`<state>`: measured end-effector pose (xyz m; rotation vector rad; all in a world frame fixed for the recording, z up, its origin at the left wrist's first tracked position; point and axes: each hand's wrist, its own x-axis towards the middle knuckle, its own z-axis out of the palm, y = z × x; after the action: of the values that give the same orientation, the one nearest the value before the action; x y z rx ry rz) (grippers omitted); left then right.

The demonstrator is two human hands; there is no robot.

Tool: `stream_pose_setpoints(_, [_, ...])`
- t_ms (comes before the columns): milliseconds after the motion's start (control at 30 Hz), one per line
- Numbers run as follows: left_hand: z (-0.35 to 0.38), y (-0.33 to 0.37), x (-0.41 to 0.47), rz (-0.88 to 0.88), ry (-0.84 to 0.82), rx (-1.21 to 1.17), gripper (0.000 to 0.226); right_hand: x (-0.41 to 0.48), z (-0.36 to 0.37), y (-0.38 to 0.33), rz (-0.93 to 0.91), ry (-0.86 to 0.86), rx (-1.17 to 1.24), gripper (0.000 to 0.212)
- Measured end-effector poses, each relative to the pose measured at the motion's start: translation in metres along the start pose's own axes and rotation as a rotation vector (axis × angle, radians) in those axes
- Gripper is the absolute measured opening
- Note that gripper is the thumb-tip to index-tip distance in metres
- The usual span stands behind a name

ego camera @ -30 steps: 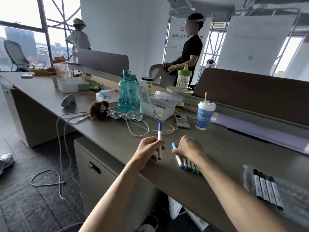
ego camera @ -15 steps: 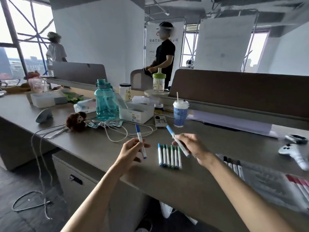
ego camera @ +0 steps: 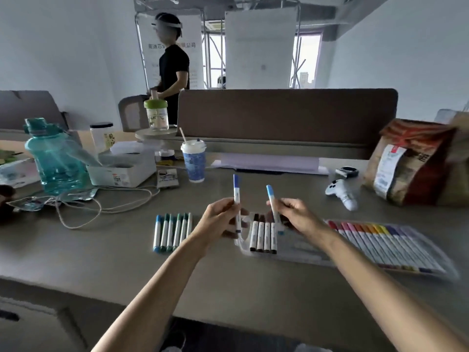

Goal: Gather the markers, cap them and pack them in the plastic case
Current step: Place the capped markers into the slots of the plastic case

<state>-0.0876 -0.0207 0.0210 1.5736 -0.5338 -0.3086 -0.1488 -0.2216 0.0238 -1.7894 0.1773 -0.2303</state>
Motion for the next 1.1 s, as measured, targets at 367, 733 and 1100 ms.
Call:
stream_pose_setpoints(367, [0.067, -0.019, 0.042, 0.047, -0.111, 0.46, 0.027, -0.01, -0.063, 0.028, 0.04, 0.059, -0.038, 0.023])
stream_pose_setpoints(733, [0.072, -0.038, 0.051, 0.089, -0.083, 0.687, 0.025, -0.011, -0.061, 0.03, 0.01, 0.048, -0.055, 0.021])
stream_pose_setpoints(1100, [0.077, -0.049, 0.042, 0.422, -0.032, 0.94, 0.04, -0.012, -0.064, 0.033, 0.036, 0.062, -0.093, 0.022])
